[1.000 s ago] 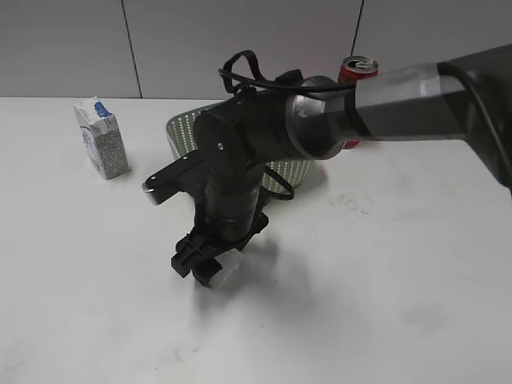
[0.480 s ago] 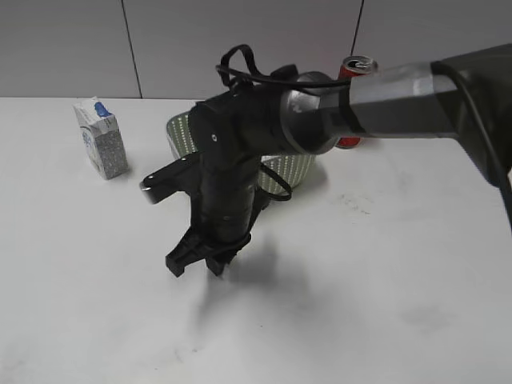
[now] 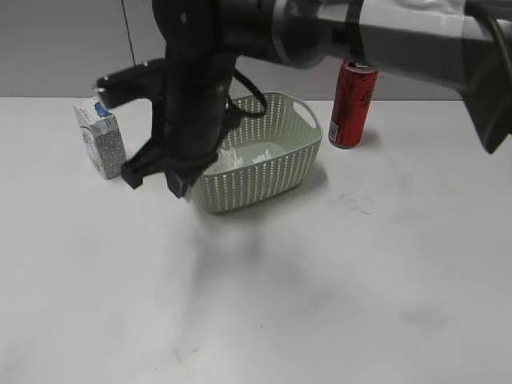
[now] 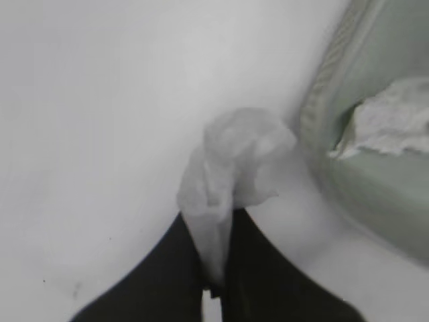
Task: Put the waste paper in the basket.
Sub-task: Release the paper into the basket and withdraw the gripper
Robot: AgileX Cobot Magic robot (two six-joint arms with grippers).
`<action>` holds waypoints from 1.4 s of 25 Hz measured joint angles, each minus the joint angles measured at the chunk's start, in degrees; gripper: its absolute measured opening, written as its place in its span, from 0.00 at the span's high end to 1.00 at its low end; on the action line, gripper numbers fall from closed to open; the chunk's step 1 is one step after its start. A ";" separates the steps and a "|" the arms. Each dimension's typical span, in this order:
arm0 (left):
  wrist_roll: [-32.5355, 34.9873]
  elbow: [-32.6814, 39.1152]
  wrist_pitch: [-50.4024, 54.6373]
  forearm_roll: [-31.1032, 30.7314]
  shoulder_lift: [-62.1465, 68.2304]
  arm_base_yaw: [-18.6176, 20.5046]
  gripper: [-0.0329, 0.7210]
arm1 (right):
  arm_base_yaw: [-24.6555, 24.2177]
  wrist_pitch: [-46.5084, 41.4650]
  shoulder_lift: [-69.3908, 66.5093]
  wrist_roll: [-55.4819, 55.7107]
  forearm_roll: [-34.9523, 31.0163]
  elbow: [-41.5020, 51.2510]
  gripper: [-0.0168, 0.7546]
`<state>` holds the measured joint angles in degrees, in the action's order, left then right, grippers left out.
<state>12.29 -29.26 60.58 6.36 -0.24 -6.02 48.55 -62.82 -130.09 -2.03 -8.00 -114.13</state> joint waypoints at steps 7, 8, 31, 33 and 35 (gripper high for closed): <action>0.00 0.00 0.00 -0.07 0.00 0.00 0.22 | 0.00 -0.51 0.00 -0.11 16.52 -12.33 0.97; 0.00 0.00 0.00 -0.07 0.00 0.00 0.22 | 0.00 -0.51 0.00 -0.11 19.89 -12.94 0.97; 0.00 0.00 0.00 -0.31 0.00 0.00 0.22 | -8.36 0.83 -9.12 10.37 22.93 -13.46 0.20; 0.00 0.00 0.00 -0.31 0.00 0.00 0.22 | -8.36 0.26 -9.12 10.37 22.76 -13.46 0.20; 0.00 0.00 0.00 -0.36 0.00 0.00 0.22 | -8.36 -1.08 -9.12 10.37 22.70 -13.46 0.20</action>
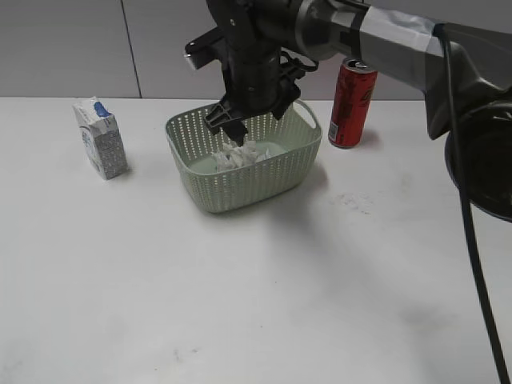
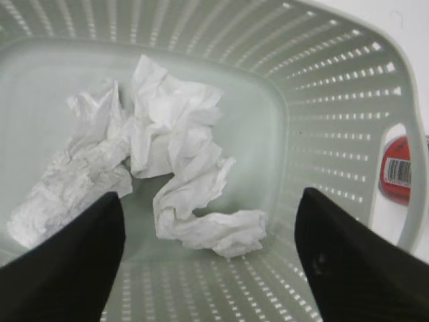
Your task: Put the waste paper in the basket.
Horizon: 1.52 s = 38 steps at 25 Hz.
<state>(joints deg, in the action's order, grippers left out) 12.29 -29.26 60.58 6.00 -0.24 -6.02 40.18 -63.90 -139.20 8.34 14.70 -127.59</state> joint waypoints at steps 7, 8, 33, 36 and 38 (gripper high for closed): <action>0.00 0.00 0.00 0.00 0.00 0.00 0.22 | -0.08 -4.22 1.31 0.00 -2.74 0.00 0.21; 0.00 0.00 0.00 0.00 0.00 0.00 0.22 | -0.08 -4.33 1.92 0.00 -3.07 0.00 0.21; 0.00 0.00 0.00 0.00 0.00 0.00 0.22 | -25.58 -4.63 24.41 -3.08 -6.92 4.50 0.21; 0.00 0.00 0.00 0.00 0.00 0.00 0.22 | -28.14 -4.63 28.79 -4.62 -7.19 11.48 0.21; 0.00 0.00 0.00 0.00 0.00 0.00 0.22 | -29.37 -4.58 32.22 -5.96 -7.25 17.03 0.21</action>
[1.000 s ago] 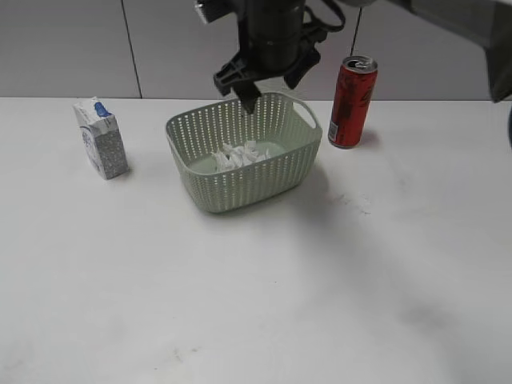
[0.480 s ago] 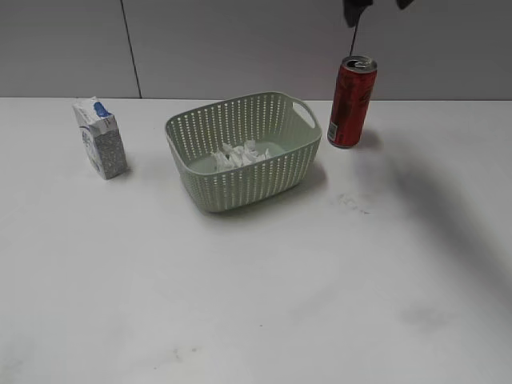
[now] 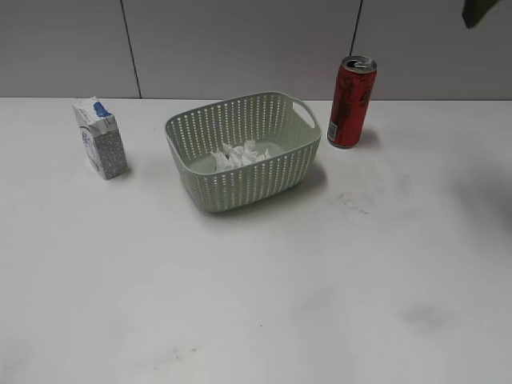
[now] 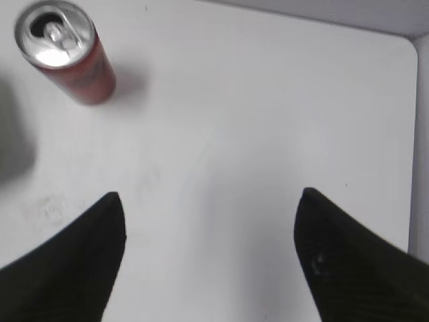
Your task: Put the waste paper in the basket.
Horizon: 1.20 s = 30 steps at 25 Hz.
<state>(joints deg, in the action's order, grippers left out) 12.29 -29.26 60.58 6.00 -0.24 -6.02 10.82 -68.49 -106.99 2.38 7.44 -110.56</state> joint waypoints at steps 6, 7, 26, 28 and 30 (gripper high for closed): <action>0.00 0.00 0.00 0.00 0.00 0.00 0.22 | -2.64 1.16 11.21 -1.84 -0.45 19.05 0.21; 0.00 0.00 0.00 0.00 0.00 0.00 0.22 | -2.71 2.20 13.52 -1.82 -0.45 22.62 0.21; 0.00 0.00 0.00 0.00 0.00 0.00 0.22 | -2.99 21.81 56.55 -2.38 -7.07 77.40 0.21; 0.00 0.00 0.00 0.00 0.00 0.00 0.22 | -2.99 21.88 60.77 -2.38 -7.44 80.49 0.21; 0.00 0.00 0.00 0.00 0.00 0.00 0.22 | -2.99 21.94 64.78 -2.38 -8.25 83.28 0.21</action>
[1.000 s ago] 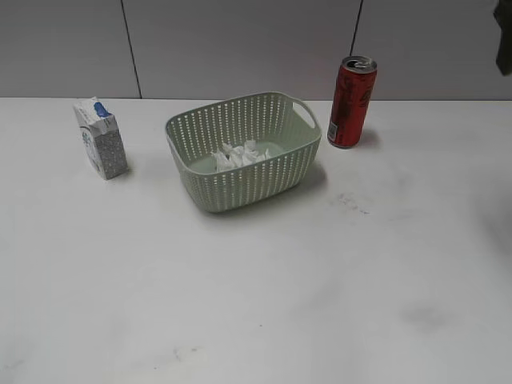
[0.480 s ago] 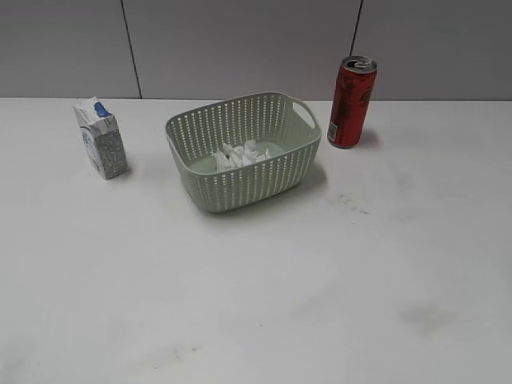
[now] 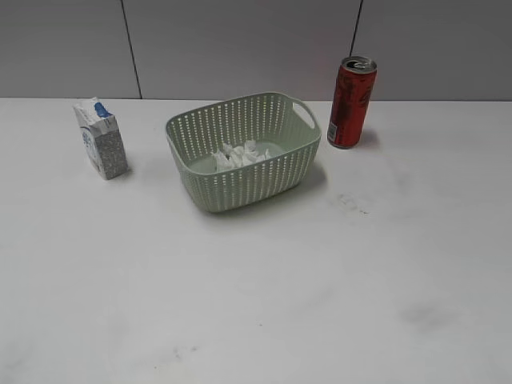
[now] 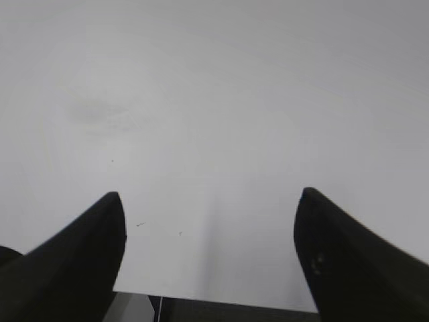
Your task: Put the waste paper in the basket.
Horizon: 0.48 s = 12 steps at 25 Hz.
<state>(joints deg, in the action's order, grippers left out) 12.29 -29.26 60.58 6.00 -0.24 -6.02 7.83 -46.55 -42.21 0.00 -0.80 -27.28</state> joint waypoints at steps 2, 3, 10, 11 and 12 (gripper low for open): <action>0.00 0.00 0.00 0.00 0.00 0.00 0.22 | 0.00 -0.23 4.05 0.00 -0.51 1.51 0.21; 0.00 0.00 0.00 0.00 0.00 0.00 0.22 | 0.00 -0.23 6.15 0.00 -0.72 1.62 0.21; 0.00 0.00 0.00 0.00 0.00 0.00 0.22 | 0.00 -3.56 19.00 0.00 -2.39 1.62 0.21; 0.00 0.00 0.00 0.00 0.00 0.00 0.22 | 0.00 -4.52 20.57 0.00 -2.78 1.76 0.21; 0.00 0.00 0.00 0.00 0.00 0.00 0.22 | 0.00 -5.25 21.88 0.00 -3.17 2.05 0.21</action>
<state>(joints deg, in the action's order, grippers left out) 12.29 -29.26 60.58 6.00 -0.24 -6.02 7.83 -51.80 -20.33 0.00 -3.97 -25.24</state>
